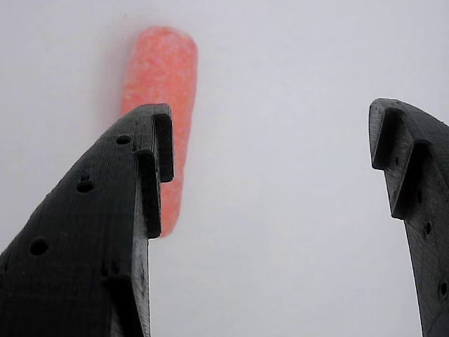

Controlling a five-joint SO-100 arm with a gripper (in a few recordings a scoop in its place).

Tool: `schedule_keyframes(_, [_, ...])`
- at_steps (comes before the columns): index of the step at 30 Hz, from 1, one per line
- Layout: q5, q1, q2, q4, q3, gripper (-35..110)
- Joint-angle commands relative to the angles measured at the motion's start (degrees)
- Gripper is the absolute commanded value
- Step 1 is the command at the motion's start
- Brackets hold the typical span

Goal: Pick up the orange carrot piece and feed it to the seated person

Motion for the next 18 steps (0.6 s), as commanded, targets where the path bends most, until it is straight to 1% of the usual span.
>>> schedule_keyframes(1, [-0.2, 1.2, -1.4, 0.1, -4.2, 23])
schedule_keyframes(7, [-0.2, 3.7, -5.6, 0.0, -4.2, 23])
schedule_keyframes(18, [-0.1, 6.4, -6.4, 0.0, -4.2, 23])
